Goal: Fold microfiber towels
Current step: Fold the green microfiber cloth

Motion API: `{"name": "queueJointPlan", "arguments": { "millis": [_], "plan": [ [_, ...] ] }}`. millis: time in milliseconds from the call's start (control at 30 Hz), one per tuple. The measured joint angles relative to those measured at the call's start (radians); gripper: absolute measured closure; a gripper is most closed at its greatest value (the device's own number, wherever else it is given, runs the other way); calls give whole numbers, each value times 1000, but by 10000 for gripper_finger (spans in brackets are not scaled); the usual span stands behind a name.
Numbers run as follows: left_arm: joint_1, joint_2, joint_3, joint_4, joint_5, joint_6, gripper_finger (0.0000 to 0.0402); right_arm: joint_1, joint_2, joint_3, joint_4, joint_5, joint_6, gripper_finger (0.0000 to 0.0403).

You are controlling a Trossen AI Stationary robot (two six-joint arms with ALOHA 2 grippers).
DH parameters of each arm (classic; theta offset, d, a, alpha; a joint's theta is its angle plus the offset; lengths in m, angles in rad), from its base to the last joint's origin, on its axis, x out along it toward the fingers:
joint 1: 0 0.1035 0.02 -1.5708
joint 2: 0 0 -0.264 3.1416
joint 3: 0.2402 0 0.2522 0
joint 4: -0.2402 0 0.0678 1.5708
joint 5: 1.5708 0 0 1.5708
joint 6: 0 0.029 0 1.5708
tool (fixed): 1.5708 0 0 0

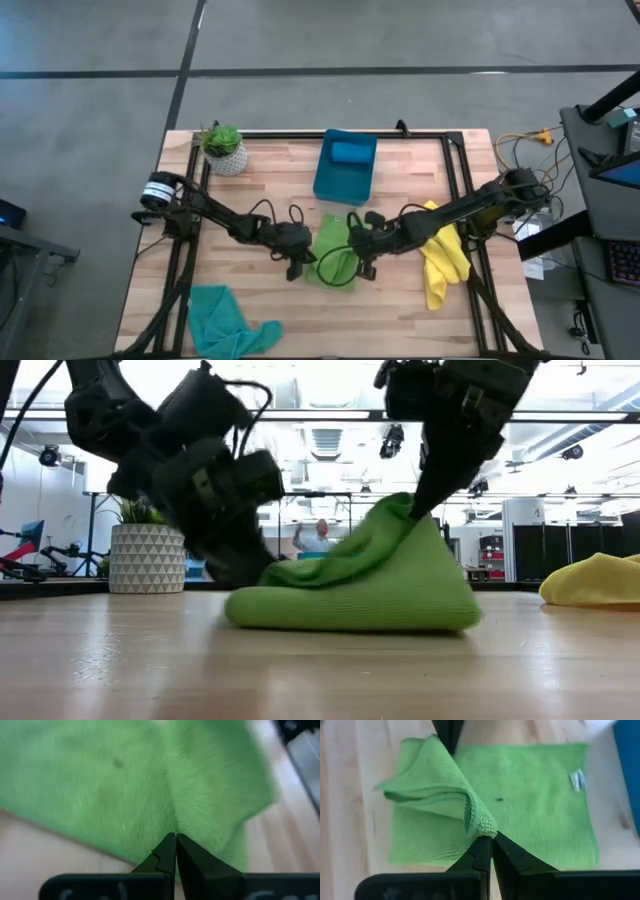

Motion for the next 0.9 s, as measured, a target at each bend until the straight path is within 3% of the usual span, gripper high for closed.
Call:
{"name": "queueJointPlan", "arguments": {
  "millis": [233, 900],
  "plan": [
    [17, -41, 4, -2, -11, 25, 402, -30, -52, -60, 10, 1, 28, 394],
    [44, -1, 2, -2, -25, 19, 402, -128, -48, -129, 77, 3, 16, 394]
  ]
}}
